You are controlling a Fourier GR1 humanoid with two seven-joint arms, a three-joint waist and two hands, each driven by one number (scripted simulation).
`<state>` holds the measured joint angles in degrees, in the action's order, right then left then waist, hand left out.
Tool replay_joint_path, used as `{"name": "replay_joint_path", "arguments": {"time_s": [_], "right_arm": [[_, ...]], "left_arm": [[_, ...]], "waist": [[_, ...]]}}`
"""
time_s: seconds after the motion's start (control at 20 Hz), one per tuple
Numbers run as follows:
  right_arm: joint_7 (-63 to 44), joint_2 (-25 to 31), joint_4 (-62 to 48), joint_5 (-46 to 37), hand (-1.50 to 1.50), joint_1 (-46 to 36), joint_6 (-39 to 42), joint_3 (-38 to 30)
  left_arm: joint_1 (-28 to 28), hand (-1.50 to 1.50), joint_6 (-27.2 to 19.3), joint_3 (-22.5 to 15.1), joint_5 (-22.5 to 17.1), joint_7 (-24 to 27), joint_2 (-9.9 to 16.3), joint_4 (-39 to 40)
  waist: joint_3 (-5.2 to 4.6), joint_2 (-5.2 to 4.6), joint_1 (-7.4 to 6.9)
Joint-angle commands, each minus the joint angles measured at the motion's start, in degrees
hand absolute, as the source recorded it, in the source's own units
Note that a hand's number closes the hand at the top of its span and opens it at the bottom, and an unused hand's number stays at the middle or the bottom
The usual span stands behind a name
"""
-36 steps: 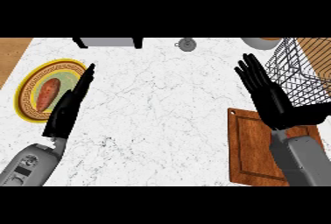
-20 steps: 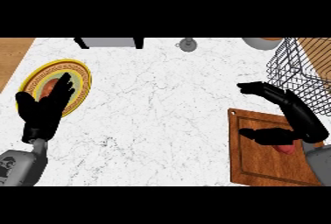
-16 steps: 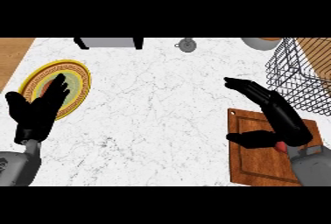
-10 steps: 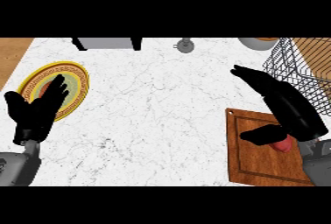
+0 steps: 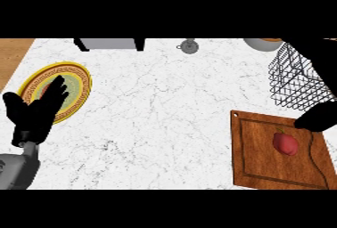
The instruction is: Pick the bell pepper from the cutting board and place it in the basket
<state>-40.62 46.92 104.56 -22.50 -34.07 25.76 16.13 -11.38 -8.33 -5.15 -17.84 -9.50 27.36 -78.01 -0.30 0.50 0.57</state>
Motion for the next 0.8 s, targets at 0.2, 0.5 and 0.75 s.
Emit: {"name": "replay_joint_path", "arguments": {"time_s": [0.2, 0.5, 0.75], "right_arm": [[-13.4, 4.2, 2.8, 21.9, -1.50, -2.4, 20.5, -9.2], [-14.0, 7.3, 9.5, 33.7, -1.50, 6.3, 19.7, -20.0], [-2.8, 4.9, 17.0, 28.2, -1.50, 20.4, 16.5, -31.2]], "left_arm": [[0.4, 0.00, -0.4, 0.2, 0.4, -2.6, -0.6, -3.6], [0.8, 0.00, 2.4, 2.6, 0.4, -1.5, -0.4, -1.3], [0.7, 0.00, -0.1, 2.0, 3.2, -1.4, -3.0, -1.6]], "waist": [[0.23, 0.01, 0.13], [0.25, -0.21, 0.34], [0.34, -0.28, 0.54]]}}
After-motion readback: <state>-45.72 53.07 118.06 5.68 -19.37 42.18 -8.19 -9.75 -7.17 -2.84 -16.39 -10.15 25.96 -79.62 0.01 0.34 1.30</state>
